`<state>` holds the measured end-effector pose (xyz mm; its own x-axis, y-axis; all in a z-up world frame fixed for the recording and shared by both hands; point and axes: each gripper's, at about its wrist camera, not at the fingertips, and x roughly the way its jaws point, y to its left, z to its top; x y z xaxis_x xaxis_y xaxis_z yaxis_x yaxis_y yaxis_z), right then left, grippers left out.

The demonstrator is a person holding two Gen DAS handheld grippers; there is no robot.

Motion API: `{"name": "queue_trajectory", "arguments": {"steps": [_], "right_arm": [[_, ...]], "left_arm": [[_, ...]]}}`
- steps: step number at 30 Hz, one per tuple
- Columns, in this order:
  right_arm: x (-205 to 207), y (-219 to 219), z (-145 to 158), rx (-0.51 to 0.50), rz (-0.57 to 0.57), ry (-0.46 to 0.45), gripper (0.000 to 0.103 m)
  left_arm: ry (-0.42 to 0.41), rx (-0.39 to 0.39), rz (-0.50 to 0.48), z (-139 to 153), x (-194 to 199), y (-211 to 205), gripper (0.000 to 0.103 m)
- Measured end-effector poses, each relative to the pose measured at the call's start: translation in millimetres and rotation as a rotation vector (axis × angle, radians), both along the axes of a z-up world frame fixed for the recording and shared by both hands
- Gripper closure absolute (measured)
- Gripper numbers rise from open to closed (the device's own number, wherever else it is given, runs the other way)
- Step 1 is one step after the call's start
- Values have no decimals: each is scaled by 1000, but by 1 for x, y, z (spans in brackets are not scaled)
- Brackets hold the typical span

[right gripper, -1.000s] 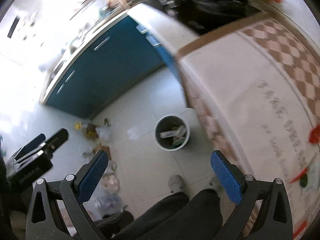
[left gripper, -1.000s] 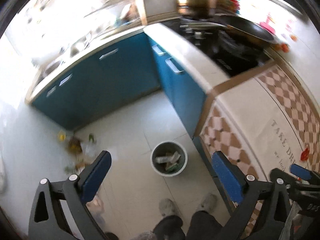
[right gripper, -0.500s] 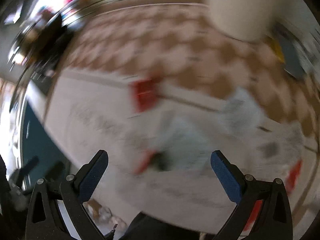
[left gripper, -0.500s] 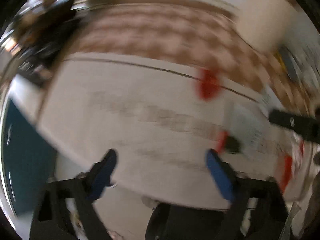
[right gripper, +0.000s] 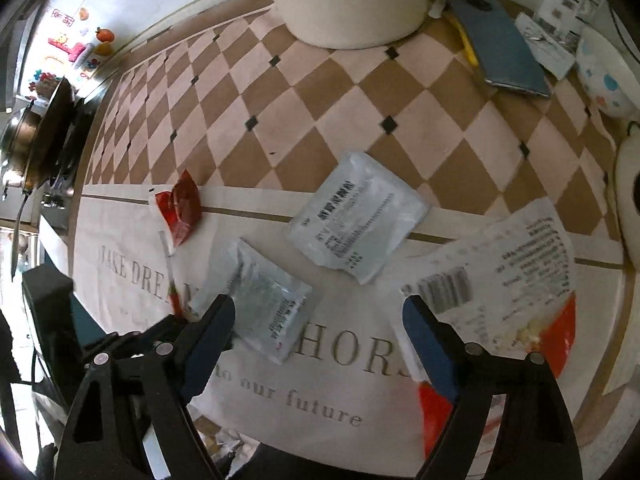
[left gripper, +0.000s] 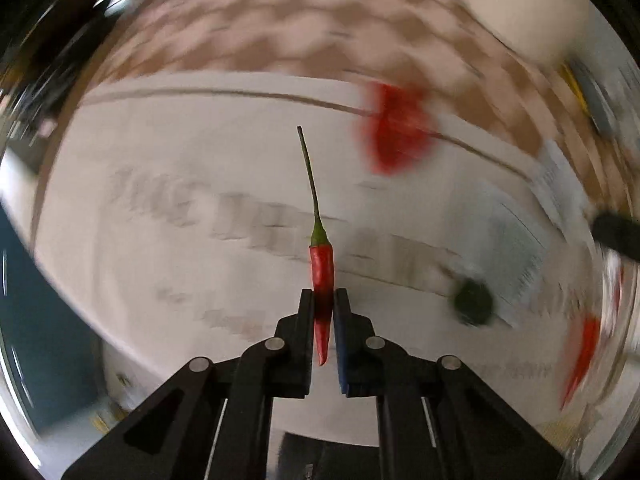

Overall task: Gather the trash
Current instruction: 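Grasp the red chili with the left tool while the right tool grasps the red wrapper, then carry the red chili and red wrapper over the trash bin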

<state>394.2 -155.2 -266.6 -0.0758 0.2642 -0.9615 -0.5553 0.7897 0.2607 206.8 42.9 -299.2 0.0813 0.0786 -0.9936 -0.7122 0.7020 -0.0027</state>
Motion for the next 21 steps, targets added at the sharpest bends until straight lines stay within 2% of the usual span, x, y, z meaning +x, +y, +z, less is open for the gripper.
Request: {"name": "queue_trajectory", "arguments": {"steps": [3,7,9,14,15,16,17,19,21], "right_arm": [[-4,24,0,27,39,3,16],[-12,66,-1,60,104,3,16],[-18,95,-5,77,140,4,16],[-31,150,-24,71,180,-7,29],[-33,158,-30,59,188,-4,39],[-36,166,-37,45,200,4,53],[-38,169,-42,30,208,4,55],[-47,176,-39,36,237,-64,87],[-55,182,-41,25,266,-73,87]], "left_arm": [[5,10,153,1,-27,38,96],[13,30,289,2,-50,73,96],[16,55,328,7,-57,82,96],[37,130,381,15,-58,92,96],[36,140,388,17,-59,93,96],[36,147,391,18,-58,81,96],[36,155,393,19,-58,80,96],[29,168,396,18,-60,79,96],[21,181,396,22,-62,78,96]]}}
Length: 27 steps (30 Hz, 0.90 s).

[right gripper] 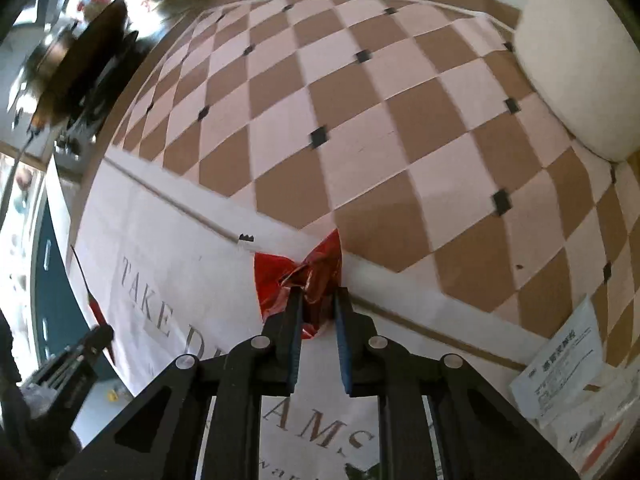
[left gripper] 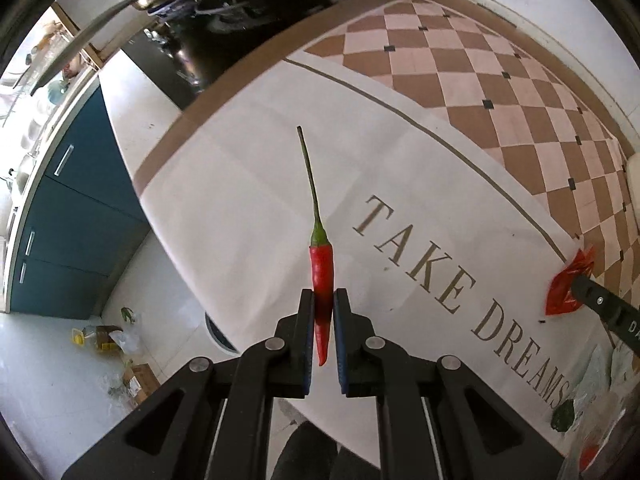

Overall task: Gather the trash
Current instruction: 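Carry the red chili and red wrapper over the trash bin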

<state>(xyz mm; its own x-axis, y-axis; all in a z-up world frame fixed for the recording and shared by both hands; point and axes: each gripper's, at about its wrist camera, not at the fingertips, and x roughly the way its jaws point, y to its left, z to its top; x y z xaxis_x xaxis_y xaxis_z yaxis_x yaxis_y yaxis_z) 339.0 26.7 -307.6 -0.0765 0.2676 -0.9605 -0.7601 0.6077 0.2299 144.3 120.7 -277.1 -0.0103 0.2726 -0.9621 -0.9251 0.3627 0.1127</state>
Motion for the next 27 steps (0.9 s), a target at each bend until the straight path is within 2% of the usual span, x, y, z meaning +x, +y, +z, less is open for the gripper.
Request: {"name": "queue_trajectory", "arguments": {"steps": [6,10,18,23,27], "right_arm": [[-33,8,13,27,63,-15,87],[-67,14,35,64,125,-14,88],[-176,39,63,127,313,30,88],[-256,61,51,122,443,54,88],[-319,76,19,88,530,57,88]], "left_arm": [[-40,59,20,22,-31,3,96],[-66,111,63,43,-82,7,96],[-81,146,219,61,-189,15,97],[-71,107,334,37,-266,21,97],[-88,19,423,-13,-327,32,96]]}}
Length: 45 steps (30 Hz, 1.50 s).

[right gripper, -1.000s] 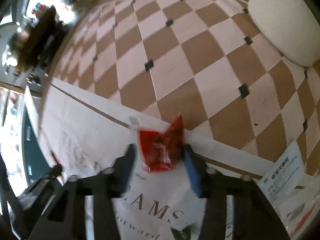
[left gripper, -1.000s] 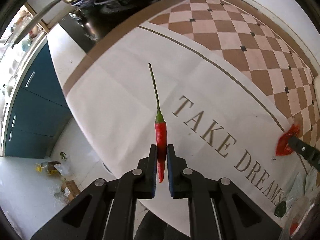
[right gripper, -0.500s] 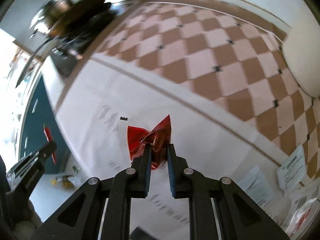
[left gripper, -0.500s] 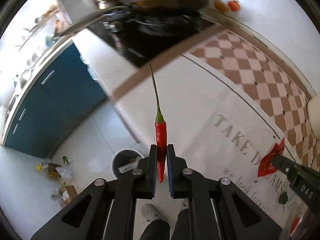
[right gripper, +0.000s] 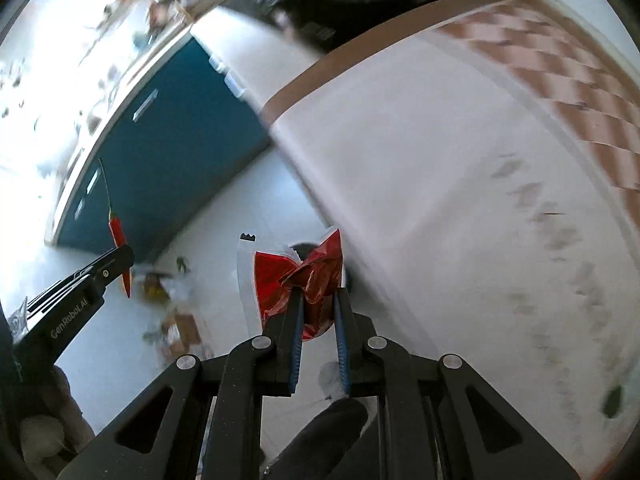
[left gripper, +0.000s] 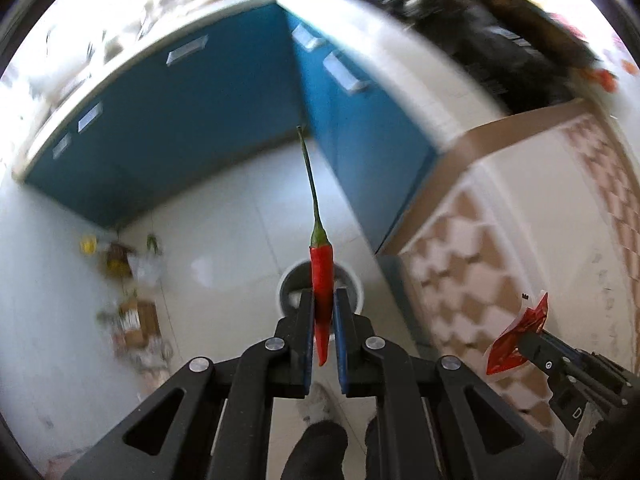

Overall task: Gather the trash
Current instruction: 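Carry the red chili and red wrapper over the trash bin, then open both tools to drop the chili and wrapper into the bin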

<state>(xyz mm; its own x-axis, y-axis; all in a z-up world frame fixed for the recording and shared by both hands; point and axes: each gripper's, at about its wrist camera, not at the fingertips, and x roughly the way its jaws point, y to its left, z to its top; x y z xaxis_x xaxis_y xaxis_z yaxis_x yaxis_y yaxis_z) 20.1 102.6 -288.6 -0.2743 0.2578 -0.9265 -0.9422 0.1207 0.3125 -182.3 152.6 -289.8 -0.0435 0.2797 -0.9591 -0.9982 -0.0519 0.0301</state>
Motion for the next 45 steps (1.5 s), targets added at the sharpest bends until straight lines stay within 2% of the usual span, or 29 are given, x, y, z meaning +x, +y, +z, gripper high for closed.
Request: {"name": "queue_trajectory", "arguments": {"steps": [3,6,11,14,15,18,23,25,26,27,28,29,30,31,32,33,34,35,36,37,39,45], "right_arm": [[-41,13,-39,-32,45,-19,88],[-75,27,-91,-71,75,-41,88],[-116,47,-206,-162,88,-74,88],[-131,55,-272,-210,90,-80,88],[-136,58,-300,-227,96,-92,88],[-141,64,-359,-262,102,-105,88],[-150,81,-436,-303,119,-124,88],[-155,84,-454,-314,123,-122,88],[-157,86,-464,-322,129,-122,87],[-160,87,-471,-326,131,-122,87],[-161,87,-478,-332,133,-125,87],[-159,87,-484,-338,139,-129,87],[-161,88,-489,-347,148,-133,85],[-164,88,-491,-352,153,-134,78],[-166,88,-491,-353,153,-134,73],[-169,89,-492,-349,153,-137,59],[-170,89,-489,-343,156,-144,46],[-172,89,-486,-337,158,-149,41],[-173,88,-481,-333,163,-154,32],[-174,87,-475,-330,170,-165,19],[-177,85,-463,-327,180,-172,4],[-177,73,-408,-293,194,-182,0]], "left_arm": [[-72,-108,60,-67,-44,14,96],[-154,-202,104,-135,-73,25,96],[-285,-346,129,-267,-103,44,96],[-339,-407,116,-329,-107,53,96],[-341,-418,109,-343,-106,56,96],[-352,-445,92,-388,-105,62,96],[-357,-488,90,-436,-109,61,95],[-326,-488,90,-443,-110,61,91],[-315,-482,89,-444,-112,63,82],[-308,-474,89,-445,-114,62,65],[-295,-460,92,-443,-117,62,55],[-275,-444,98,-441,-119,61,34],[-260,-429,101,-439,-122,60,25],[-242,-413,104,-435,-124,58,23],[-219,-400,108,-432,-127,56,16],[-195,-390,112,-428,-130,54,6],[-168,-380,116,-423,-133,51,2],[-146,-369,119,-418,-136,48,2],[-121,-355,121,-413,-139,46,2],[-99,-342,123,-406,-142,43,2],[-68,-322,133,-392,-147,37,2],[-8,-262,143,-334,-151,15,2]]}}
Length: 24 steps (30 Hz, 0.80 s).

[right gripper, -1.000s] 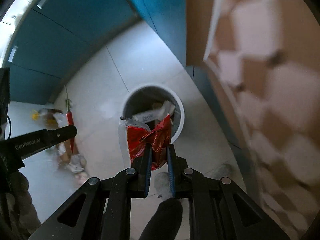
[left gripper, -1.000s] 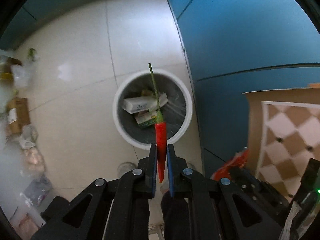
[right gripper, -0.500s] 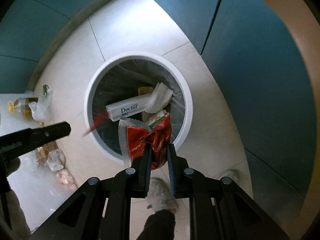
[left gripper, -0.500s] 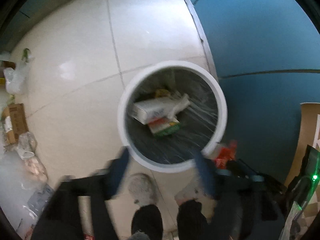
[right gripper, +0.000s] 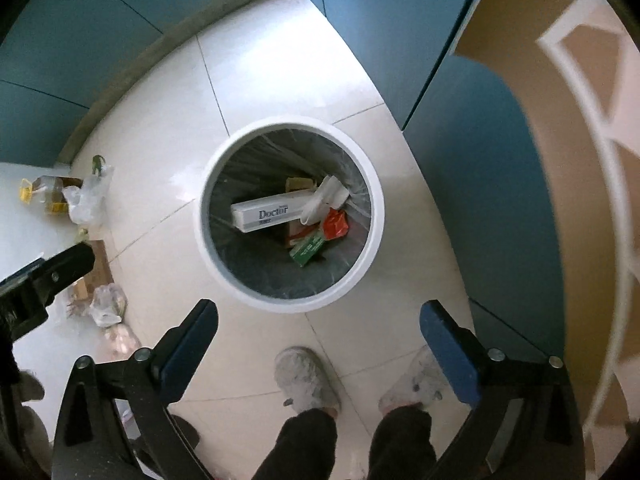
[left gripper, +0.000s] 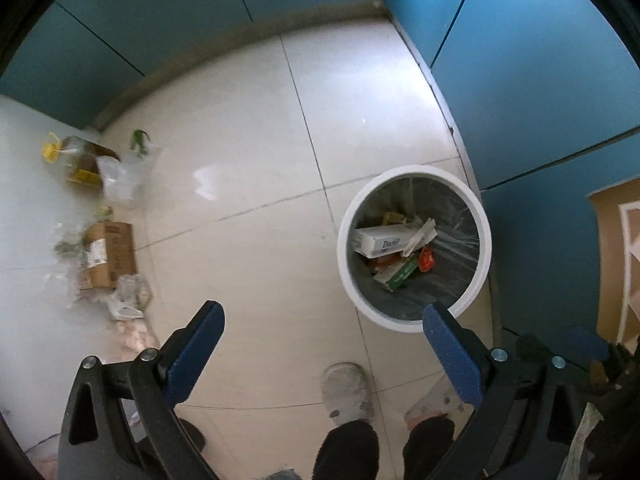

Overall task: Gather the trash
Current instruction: 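Open both tools to drop the chili and wrapper into the bin, then move both open tools back over the counter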

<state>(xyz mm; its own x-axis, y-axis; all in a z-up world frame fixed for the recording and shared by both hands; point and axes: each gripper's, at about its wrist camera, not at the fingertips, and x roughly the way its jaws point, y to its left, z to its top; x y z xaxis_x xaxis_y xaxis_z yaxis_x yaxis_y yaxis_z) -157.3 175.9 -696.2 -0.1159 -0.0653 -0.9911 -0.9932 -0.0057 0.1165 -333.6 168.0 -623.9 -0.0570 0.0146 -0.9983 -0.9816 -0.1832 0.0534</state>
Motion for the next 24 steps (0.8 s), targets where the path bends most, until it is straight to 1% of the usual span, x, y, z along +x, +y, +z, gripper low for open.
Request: {"name": "queue_trajectory", "arguments": {"steps": [6,14,17,18,22,24], "right_arm": [[6,-13,78,62,-9,6,0],[17,-31,215,173,13,15,0],[23,-40,262,207,21,15,0],[27,-44,281,219,23,17,0],[42,-59,343,247,15,30,0],[47,-66,369,264,15,37,0]], "left_arm": [[35,51,-16,68,5,-20,2],[19,127,4,170,14,-43,2],[20,158,0,207,21,-51,2],[22,167,-1,220,22,-54,2],[26,208,-13,270,29,-68,2],[27,225,-14,291,32,-75,2]]}}
